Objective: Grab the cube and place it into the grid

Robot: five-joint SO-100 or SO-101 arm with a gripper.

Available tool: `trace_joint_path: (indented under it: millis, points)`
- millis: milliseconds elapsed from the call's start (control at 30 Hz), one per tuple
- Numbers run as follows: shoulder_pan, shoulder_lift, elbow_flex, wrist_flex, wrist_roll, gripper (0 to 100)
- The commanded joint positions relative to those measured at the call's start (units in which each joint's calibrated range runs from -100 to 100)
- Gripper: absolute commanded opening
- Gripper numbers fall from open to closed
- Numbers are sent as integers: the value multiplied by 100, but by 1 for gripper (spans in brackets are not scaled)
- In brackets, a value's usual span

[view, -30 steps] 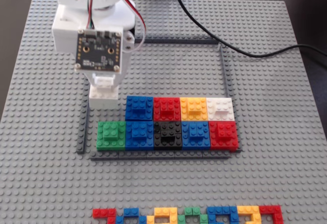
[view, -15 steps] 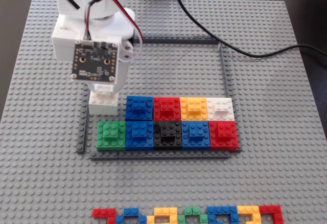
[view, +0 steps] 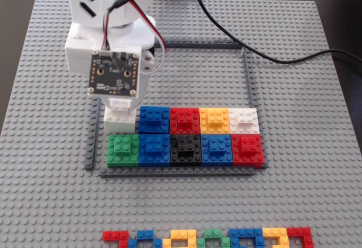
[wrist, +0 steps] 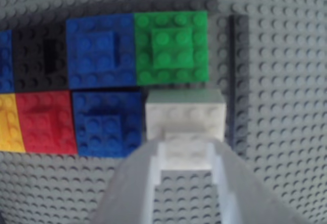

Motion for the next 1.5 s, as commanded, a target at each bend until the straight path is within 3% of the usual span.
trace_joint_path:
  millis: [0, 1267, 1467]
  points:
    - [-15, -95, -77, -81, -49, 3]
    - [-133, -18, 186, -252, -132, 4]
    - [-118, -44, 249, -330, -181, 8]
